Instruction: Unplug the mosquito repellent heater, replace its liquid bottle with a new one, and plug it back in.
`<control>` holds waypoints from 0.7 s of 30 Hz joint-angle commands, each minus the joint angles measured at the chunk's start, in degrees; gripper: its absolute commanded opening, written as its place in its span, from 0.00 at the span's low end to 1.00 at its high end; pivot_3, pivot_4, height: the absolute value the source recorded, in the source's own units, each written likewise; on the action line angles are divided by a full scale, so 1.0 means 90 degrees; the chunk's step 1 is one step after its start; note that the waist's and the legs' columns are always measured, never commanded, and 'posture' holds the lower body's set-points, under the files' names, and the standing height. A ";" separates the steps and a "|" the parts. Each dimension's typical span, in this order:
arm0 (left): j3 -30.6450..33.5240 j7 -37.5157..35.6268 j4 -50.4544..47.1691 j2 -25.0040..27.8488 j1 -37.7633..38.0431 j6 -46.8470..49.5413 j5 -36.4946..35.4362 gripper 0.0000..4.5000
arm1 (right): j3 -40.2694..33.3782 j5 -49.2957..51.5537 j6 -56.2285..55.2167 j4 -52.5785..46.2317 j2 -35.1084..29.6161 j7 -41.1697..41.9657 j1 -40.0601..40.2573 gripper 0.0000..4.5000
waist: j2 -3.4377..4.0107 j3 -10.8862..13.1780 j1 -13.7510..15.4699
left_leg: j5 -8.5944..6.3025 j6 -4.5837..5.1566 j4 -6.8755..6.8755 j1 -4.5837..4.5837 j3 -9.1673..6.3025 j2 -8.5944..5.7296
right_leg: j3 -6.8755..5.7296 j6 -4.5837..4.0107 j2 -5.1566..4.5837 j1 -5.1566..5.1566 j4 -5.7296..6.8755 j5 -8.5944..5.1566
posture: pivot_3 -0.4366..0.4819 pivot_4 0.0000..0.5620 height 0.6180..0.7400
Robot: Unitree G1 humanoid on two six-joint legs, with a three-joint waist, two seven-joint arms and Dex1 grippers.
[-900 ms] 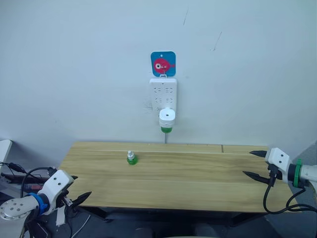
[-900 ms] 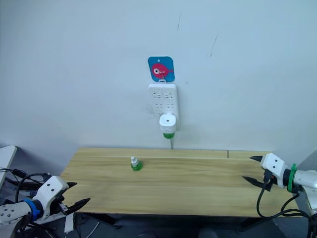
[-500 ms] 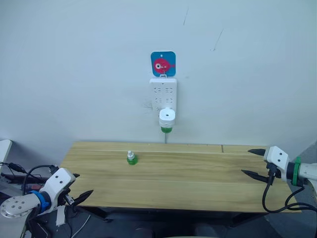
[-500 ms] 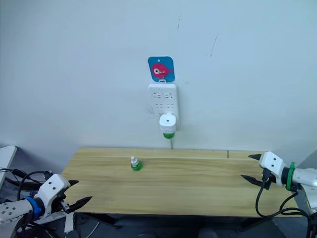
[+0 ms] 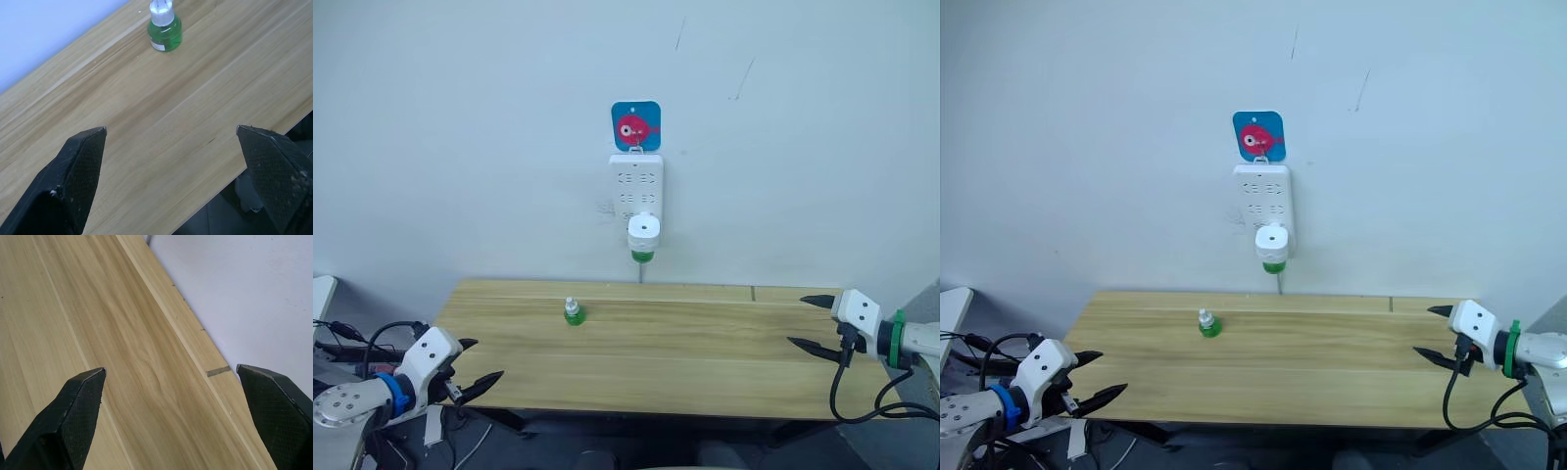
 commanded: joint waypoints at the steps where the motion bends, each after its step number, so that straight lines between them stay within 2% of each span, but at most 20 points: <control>1: 0.0291 -0.0138 -0.0135 0.0160 0.0013 0.0064 -0.0215 1.00 | -0.0164 0.0122 0.0047 -0.0255 -0.0042 -0.0080 -0.0013 0.99 | 0.0000 0.0000 -0.0001 | 0.0000 0.0000 0.0000 0.0000 0.0000 0.0000 | -0.0001 0.0000 0.0000 0.0000 0.0000 0.0000 | 0.57 0.02 0.95; 7: 0.0391 -0.0274 -0.0185 0.0206 0.0080 0.0196 -0.0331 1.00 | -0.0187 0.0123 0.0086 -0.0366 -0.0058 -0.0151 0.0077 0.99 | -0.0001 0.0003 -0.0003 | 0.0000 0.0000 0.0000 0.0000 0.0001 0.0000 | 0.0000 -0.0001 0.0000 0.0000 0.0000 -0.0001 | 0.56 0.02 0.95; 10: 0.0382 -0.0215 -0.0517 0.0162 -0.0079 0.0476 -0.0496 1.00 | -0.0326 0.0248 0.0298 -0.0897 -0.0111 -0.0190 0.0370 0.99 | -0.0007 0.0029 -0.0010 | 0.0000 0.0000 0.0000 -0.0001 -0.0001 0.0001 | -0.0001 0.0000 0.0000 0.0000 0.0000 -0.0001 | 0.53 0.04 0.95; 16: 0.0078 -0.0027 -0.1481 -0.0022 -0.1008 0.1518 -0.0973 1.00 | -0.0672 0.0917 0.1437 -0.3322 0.0073 -0.0628 0.1235 0.99 | -0.0004 0.0071 -0.0015 | 0.0000 -0.0001 0.0003 -0.0007 -0.0005 0.0000 | -0.0002 0.0006 -0.0002 0.0001 0.0000 -0.0005 | 0.45 0.07 0.95; 21: -0.0056 0.0143 -0.1733 -0.0110 -0.2063 0.2172 -0.1281 1.00 | -0.0948 0.1860 0.2891 -0.5059 0.0323 -0.1397 0.1244 0.99 | 0.0005 0.0130 -0.0174 | -0.0001 -0.0002 0.0003 -0.0006 -0.0003 0.0001 | 0.0000 0.0026 0.0000 0.0000 0.0000 -0.0016 | 0.40 0.08 0.95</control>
